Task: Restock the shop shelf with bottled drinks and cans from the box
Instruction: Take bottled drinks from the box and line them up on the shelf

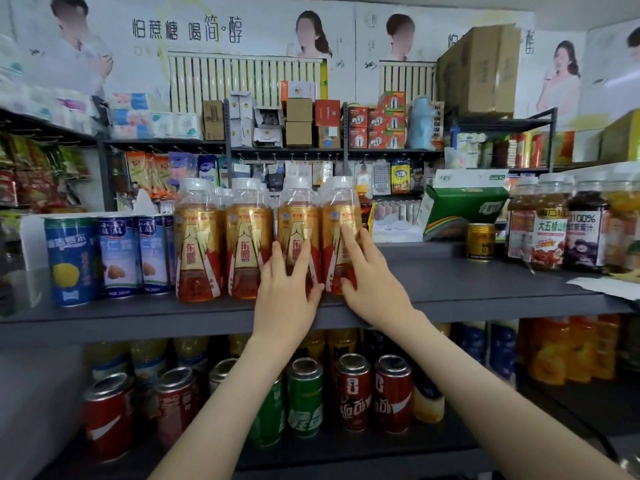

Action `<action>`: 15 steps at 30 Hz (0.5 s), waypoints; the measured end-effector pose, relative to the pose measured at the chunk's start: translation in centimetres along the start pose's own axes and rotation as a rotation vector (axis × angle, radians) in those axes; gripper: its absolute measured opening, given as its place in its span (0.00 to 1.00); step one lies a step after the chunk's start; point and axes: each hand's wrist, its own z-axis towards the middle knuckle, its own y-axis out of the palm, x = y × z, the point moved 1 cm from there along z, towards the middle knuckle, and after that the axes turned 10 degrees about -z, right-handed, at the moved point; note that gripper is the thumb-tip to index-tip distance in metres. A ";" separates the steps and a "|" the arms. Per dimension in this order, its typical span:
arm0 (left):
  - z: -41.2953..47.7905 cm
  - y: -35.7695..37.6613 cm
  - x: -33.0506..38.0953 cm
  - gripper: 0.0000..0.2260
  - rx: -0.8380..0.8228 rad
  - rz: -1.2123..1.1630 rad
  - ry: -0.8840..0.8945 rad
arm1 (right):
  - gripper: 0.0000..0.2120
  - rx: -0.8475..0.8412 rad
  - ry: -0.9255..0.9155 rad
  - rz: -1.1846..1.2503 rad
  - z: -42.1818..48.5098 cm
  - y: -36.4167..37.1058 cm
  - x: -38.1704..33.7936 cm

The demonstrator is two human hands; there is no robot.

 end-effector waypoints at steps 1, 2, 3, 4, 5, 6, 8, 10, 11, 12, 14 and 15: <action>-0.9 -0.2 0.0 0.29 0.012 -0.001 0.008 | 0.40 -0.009 0.015 -0.010 -0.4 0.0 -0.3; -1.9 -0.6 -0.1 0.27 0.030 -0.006 0.009 | 0.39 -0.006 0.023 -0.009 -0.9 -0.1 -0.7; -3.0 -1.0 -0.3 0.26 0.055 -0.008 0.006 | 0.38 0.007 0.024 0.011 -1.5 -0.2 -1.2; -4.1 -1.4 -0.5 0.24 0.085 -0.005 0.004 | 0.37 0.028 0.012 0.042 -2.3 -0.3 -2.0; -5.4 -1.9 -0.8 0.23 0.118 0.006 0.004 | 0.35 0.051 -0.013 0.074 -3.3 -0.4 -3.0; -6.8 -2.4 -1.1 0.22 0.144 0.024 0.002 | 0.33 0.075 -0.047 0.101 -4.5 -0.5 -4.1; -10.1 -3.4 -1.7 0.20 0.158 0.063 -0.039 | 0.28 0.114 -0.145 0.144 -7.2 -0.2 -6.4; -14.0 -4.4 -2.3 0.18 0.134 0.083 -0.110 | 0.23 0.093 -0.244 0.208 -10.5 0.7 -8.8; -16.3 -4.9 -2.8 0.18 0.113 0.096 -0.142 | 0.21 0.045 -0.279 0.251 -12.3 1.3 -10.1; -18.8 -5.5 -3.3 0.18 0.080 0.115 -0.184 | 0.20 -0.023 -0.306 0.295 -14.3 2.0 -11.2; -24.2 -6.8 -4.2 0.20 -0.016 0.174 -0.301 | 0.20 -0.175 -0.346 0.366 -18.3 3.8 -13.5; -27.0 -7.7 -4.8 0.21 -0.068 0.214 -0.363 | 0.21 -0.246 -0.361 0.388 -20.3 4.8 -14.6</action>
